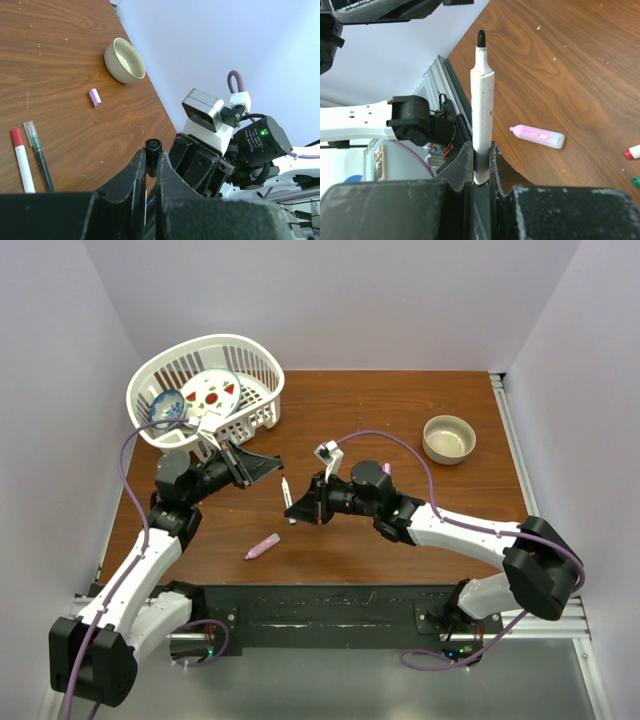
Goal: Insert the pens into the pen caps
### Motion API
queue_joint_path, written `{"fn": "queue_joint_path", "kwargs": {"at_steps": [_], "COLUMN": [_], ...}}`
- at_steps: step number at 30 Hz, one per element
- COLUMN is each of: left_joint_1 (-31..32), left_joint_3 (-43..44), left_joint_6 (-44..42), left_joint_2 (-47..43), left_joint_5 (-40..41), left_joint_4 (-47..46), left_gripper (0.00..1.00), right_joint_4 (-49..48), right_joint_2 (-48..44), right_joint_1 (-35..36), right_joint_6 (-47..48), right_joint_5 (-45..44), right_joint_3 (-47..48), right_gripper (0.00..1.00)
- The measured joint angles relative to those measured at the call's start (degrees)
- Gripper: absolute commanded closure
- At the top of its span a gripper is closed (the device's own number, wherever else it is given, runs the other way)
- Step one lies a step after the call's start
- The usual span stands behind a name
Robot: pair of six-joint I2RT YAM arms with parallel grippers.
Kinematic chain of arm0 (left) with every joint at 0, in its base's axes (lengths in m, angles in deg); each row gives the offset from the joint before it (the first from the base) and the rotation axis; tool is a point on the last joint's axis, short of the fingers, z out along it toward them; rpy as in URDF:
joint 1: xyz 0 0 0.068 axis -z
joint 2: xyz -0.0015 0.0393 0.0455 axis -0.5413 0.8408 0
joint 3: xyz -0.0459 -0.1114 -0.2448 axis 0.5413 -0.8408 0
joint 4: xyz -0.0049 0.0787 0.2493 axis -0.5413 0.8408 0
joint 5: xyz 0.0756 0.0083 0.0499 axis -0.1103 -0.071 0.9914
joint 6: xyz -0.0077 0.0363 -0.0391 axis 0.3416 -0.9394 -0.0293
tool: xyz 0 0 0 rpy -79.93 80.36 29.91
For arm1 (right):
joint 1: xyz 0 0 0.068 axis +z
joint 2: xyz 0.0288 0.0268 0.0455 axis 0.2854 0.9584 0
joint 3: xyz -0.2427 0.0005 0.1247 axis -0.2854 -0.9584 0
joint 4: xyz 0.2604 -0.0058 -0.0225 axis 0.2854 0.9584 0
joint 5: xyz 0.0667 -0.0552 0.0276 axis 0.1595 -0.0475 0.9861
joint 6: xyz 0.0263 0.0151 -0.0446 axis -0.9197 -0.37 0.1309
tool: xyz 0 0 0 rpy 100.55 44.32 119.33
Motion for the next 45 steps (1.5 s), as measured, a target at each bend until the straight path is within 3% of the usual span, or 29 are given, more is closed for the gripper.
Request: {"fn": "queue_joint_path", "kwargs": {"at_steps": [25, 41, 42, 43, 45], "left_joint_1": [0.0, 0.6, 0.6, 0.6, 0.6], "left_joint_3": [-1.0, -3.8, -3.8, -3.8, -3.8], "left_joint_6": [-0.9, -1.7, -1.8, -1.8, -1.8], "left_joint_2": [-1.2, -3.5, -3.5, -3.6, -3.7], "left_joint_5": [0.0, 0.8, 0.9, 0.9, 0.9], "left_joint_4": [2.2, 2.7, 2.6, 2.6, 2.4], "left_gripper": [1.0, 1.0, 0.99, 0.88, 0.77], "right_joint_4": [0.3, 8.9, 9.5, 10.3, 11.1], "right_joint_2": [0.0, 0.0, 0.1, 0.2, 0.4], "right_joint_1": [0.0, 1.0, 1.1, 1.1, 1.1], "right_joint_6": [-0.6, 2.5, 3.2, 3.8, 4.9], "right_joint_5": [-0.8, -4.1, -4.4, -4.5, -4.6], "right_joint_3": [1.4, 5.6, 6.1, 6.7, 7.3], "right_gripper": [1.0, 1.0, 1.0, 1.0, 1.0]}}
